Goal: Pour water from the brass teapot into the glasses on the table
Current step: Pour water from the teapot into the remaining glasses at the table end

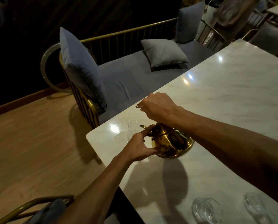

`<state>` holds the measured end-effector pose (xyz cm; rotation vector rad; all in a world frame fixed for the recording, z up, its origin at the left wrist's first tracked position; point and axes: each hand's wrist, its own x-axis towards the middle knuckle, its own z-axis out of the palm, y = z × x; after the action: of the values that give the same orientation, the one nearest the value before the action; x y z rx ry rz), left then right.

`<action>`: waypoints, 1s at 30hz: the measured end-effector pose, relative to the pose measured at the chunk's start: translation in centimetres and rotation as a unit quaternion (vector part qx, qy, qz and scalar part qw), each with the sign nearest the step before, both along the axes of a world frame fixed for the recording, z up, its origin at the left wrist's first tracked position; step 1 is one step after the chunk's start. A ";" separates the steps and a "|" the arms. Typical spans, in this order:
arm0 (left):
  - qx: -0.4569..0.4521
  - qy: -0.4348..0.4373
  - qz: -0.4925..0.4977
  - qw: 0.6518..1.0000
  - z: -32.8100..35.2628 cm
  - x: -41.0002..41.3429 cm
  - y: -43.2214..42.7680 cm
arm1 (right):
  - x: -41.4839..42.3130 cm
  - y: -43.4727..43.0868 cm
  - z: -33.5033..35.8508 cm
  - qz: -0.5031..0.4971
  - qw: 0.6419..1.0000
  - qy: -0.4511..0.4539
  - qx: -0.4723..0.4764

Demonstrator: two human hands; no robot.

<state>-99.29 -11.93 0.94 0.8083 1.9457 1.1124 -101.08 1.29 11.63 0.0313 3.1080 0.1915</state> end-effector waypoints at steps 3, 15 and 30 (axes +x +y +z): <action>-0.001 -0.007 0.007 1.000 -0.2 0.0 0.1 | -0.2 -0.1 -0.2 0.003 1.000 -0.004 -0.001; -0.003 -0.010 0.018 1.000 -0.1 0.1 0.3 | -0.5 0.0 -0.5 0.019 1.000 -0.015 0.010; -0.003 -0.020 0.022 1.000 0.1 0.5 0.4 | -0.8 0.1 -0.6 0.021 0.998 -0.043 0.028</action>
<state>-98.81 -11.48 1.05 0.7376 1.9402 1.1396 -101.86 1.37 11.08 -0.0395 3.0193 0.2737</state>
